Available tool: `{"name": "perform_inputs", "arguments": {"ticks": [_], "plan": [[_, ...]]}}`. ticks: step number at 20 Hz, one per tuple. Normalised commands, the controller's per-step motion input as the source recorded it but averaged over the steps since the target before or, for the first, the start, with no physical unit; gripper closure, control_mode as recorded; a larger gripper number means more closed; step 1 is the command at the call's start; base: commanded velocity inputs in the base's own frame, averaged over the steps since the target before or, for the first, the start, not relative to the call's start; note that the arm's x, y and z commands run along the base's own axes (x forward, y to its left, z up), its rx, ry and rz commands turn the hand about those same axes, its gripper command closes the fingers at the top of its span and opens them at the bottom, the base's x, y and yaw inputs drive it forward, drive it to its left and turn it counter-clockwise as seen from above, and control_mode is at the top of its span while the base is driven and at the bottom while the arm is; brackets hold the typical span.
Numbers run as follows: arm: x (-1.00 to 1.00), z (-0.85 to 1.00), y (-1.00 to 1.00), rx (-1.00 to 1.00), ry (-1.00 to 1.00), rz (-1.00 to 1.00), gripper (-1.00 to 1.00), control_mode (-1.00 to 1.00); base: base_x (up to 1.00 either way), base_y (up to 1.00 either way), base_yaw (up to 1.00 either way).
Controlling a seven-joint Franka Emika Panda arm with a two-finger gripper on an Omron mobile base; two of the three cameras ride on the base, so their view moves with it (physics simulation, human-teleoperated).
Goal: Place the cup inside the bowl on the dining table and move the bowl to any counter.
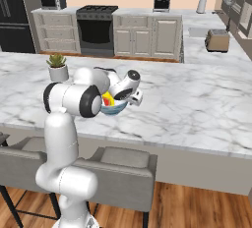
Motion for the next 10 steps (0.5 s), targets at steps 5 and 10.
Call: {"name": "perform_inputs", "arguments": {"ticks": [5,10], "plan": [[0.0,-0.17,0.0,0.0,0.02,0.0,-1.0,-1.0,0.0,0.0,0.0],[0.0,-0.06,0.02,0.0,0.01,0.0,-1.0,-1.0,0.0,0.0,0.0]]}}
